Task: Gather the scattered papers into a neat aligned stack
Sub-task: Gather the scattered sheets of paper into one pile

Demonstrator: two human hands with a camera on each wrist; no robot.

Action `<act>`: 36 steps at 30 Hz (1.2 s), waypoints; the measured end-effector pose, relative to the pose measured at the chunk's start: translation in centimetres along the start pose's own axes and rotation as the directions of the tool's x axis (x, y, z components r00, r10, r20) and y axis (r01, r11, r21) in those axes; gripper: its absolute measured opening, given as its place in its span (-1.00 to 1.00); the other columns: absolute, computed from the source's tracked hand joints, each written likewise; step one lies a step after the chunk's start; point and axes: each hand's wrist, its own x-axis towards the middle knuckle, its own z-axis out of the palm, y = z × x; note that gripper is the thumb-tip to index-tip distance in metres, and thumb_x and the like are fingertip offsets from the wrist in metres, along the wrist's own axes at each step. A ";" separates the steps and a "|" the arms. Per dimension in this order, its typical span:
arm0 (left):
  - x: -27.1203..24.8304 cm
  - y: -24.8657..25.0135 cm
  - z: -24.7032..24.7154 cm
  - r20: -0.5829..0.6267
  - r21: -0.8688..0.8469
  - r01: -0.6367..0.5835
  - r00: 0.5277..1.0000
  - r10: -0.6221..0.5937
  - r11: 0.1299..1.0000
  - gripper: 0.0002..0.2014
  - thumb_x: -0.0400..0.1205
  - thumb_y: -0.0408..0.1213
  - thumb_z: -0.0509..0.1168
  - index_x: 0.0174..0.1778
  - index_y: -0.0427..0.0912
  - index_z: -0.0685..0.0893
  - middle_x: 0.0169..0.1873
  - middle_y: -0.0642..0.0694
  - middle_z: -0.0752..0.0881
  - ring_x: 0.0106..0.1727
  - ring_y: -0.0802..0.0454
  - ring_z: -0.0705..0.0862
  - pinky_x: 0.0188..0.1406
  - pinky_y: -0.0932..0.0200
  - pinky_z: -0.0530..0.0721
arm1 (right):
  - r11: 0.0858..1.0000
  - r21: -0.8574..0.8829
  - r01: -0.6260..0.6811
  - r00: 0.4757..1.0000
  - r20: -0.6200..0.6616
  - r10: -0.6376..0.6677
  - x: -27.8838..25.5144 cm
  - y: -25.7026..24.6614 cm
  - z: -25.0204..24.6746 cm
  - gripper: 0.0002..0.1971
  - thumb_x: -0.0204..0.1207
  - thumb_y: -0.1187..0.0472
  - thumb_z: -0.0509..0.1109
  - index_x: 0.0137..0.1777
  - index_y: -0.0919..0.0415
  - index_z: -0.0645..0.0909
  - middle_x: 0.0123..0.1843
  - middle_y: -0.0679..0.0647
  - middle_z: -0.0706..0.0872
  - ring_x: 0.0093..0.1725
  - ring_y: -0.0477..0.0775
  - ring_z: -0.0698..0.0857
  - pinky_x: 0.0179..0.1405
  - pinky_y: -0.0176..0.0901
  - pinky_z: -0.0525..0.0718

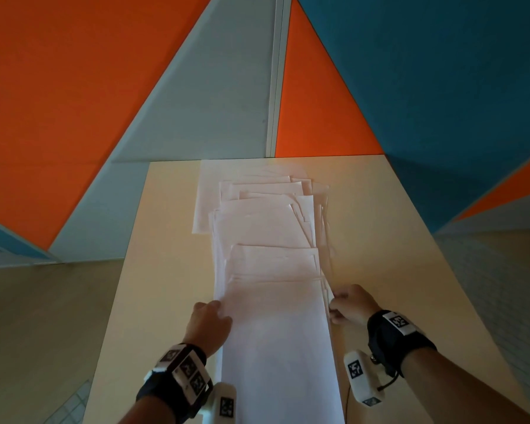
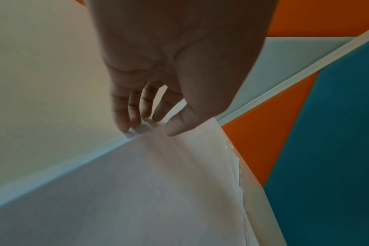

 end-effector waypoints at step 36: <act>3.9 2.1 -2.1 0.001 0.093 -0.047 0.999 0.047 0.995 -0.41 0.58 -0.27 0.25 0.57 -0.16 0.35 0.46 -0.27 0.42 0.47 -0.25 0.45 0.49 -0.02 0.39 | 0.945 -0.318 0.079 0.978 -0.158 -0.135 2.6 -3.4 -1.1 -0.76 0.55 0.30 0.25 -0.06 0.26 0.78 0.04 0.14 0.82 0.10 0.22 0.76 0.11 -0.10 0.72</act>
